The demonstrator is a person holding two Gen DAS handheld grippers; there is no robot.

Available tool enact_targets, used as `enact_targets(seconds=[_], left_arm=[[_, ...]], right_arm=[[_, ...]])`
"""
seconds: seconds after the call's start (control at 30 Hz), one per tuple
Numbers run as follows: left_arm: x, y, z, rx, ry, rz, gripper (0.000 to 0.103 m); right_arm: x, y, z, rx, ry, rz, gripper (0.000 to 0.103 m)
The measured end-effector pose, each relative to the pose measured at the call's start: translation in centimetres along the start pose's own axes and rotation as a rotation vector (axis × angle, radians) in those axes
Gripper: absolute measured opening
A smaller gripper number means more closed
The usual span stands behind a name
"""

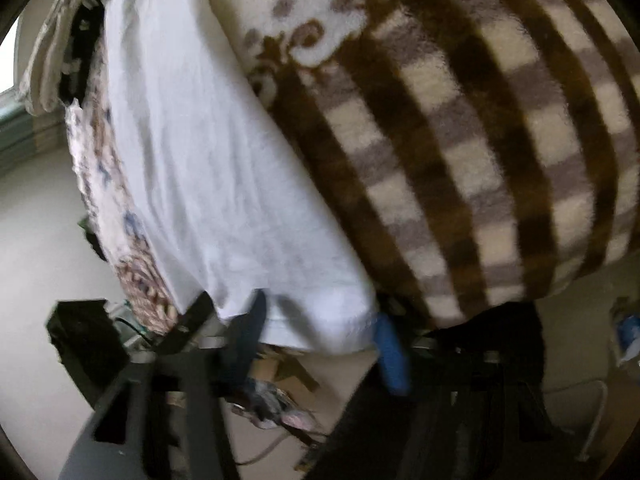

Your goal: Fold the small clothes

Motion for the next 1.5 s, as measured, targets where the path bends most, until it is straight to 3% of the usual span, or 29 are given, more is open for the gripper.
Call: enact_targets(seconds=[0.03,0.1,0.37,0.5,0.67,0.83,1.03,1.17,1.4,1.43,1.5], left_arm=[[-0.2,-0.7,0.1,0.011,-0.006,-0.013,0.006],[0.0,-2.4,0.5,0.039,-0.024,-0.046,0.006],[2.7,-9.1,3.8,0.130,-0.058,-0.199,0.006],[6.1,-11.5,7.0,0.174,-0.050,-0.265,0.006],[11.6,-12.2,13.4,0.246,0.007,-0.290,0.006],[15.7,-11.5,19.9,0.305,0.051,-0.290,0.006],[18.5,-7.4,30.5,0.339,-0.008,-0.256,0.006],[20.1,-3.9,37.6,0.346,-0.047,-0.225,0.006],[21.2,1.6,44.6,0.336,-0.039,-0.134,0.008],[21.2,1.9,44.9,0.331,-0.046,-0.137,0.010],[20.9,2.5,45.8,0.322,-0.074,-0.147,0.027]], right_arm=[[-0.2,0.0,0.0,0.010,0.003,0.001,0.014],[-0.7,-0.9,0.0,0.044,-0.003,0.013,0.012],[-5.5,-5.4,0.3,0.131,-0.061,0.047,0.009],[-8.5,-9.3,2.2,0.190,-0.080,0.075,0.009],[-13.2,-13.9,6.5,0.286,-0.140,0.083,0.009],[-15.3,-17.3,14.3,0.372,-0.178,0.072,0.009],[-16.6,-19.6,26.6,0.415,-0.220,0.048,0.009],[-17.8,-18.8,35.9,0.411,-0.224,0.033,0.009],[-18.3,-15.8,48.2,0.364,-0.221,-0.025,0.009],[-18.1,-15.2,49.8,0.356,-0.213,-0.026,0.009],[-17.7,-14.3,52.2,0.335,-0.204,-0.030,0.009]])
Point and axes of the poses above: each gripper's, at about its wrist camera, not at the fingertips, and y roughly the way its jaws point, x to its right, z to its top, the point moved 4 cm from there along y, roughly the way its jaws point, and after that the axes turned 15 degrees about -y, right-handed, at the moved point
